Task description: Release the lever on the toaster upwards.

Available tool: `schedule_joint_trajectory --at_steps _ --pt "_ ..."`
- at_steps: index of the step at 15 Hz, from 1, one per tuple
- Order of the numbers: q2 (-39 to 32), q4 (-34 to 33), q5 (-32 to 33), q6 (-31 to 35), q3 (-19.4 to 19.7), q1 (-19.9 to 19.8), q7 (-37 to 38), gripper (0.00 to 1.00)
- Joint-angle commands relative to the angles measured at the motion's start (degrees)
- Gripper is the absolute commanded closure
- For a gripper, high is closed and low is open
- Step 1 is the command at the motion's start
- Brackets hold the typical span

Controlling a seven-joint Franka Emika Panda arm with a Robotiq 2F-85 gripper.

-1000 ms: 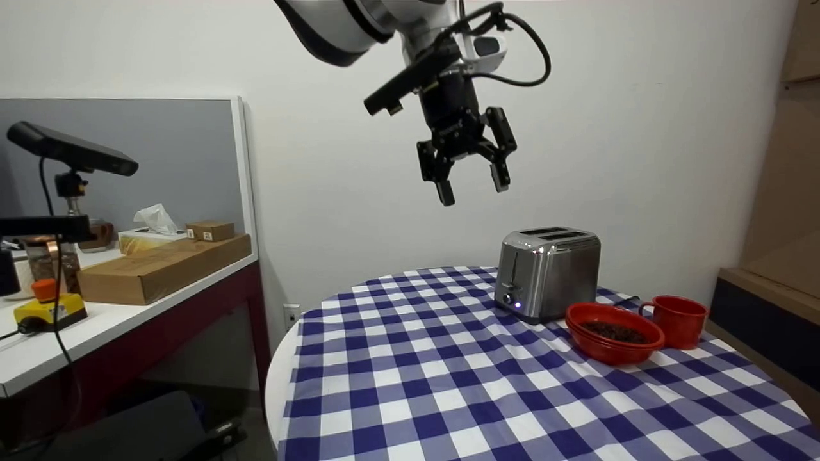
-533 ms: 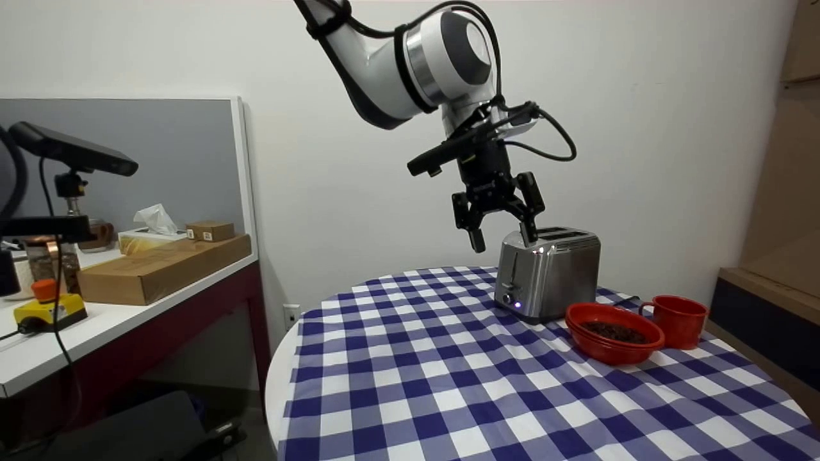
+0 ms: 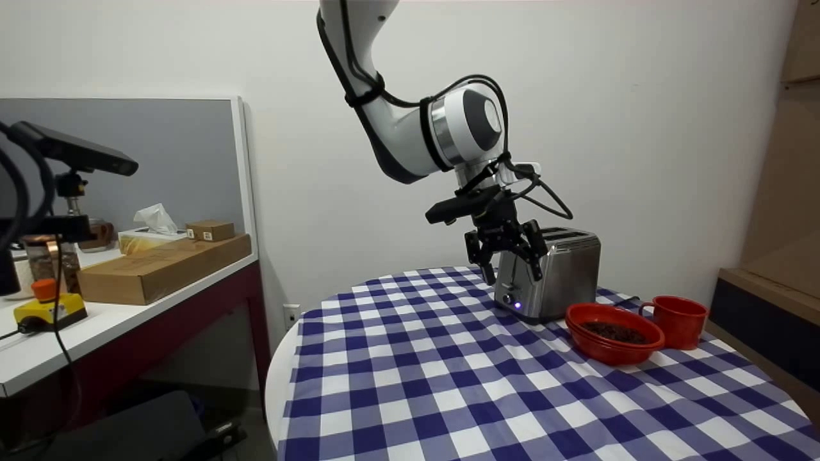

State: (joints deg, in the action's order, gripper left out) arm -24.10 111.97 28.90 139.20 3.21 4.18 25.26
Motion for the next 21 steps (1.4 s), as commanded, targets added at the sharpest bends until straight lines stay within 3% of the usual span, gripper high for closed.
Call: schedule_joint_trajectory --at_steps 1,8,21 --pt "-6.1 -4.4 1.7 4.7 4.2 3.6 4.5 0.00" --pt "-13.3 -7.0 0.0 14.2 9.8 8.1 7.6 0.00" --pt "-23.7 -13.5 -0.5 23.0 20.7 18.7 12.0 0.00"
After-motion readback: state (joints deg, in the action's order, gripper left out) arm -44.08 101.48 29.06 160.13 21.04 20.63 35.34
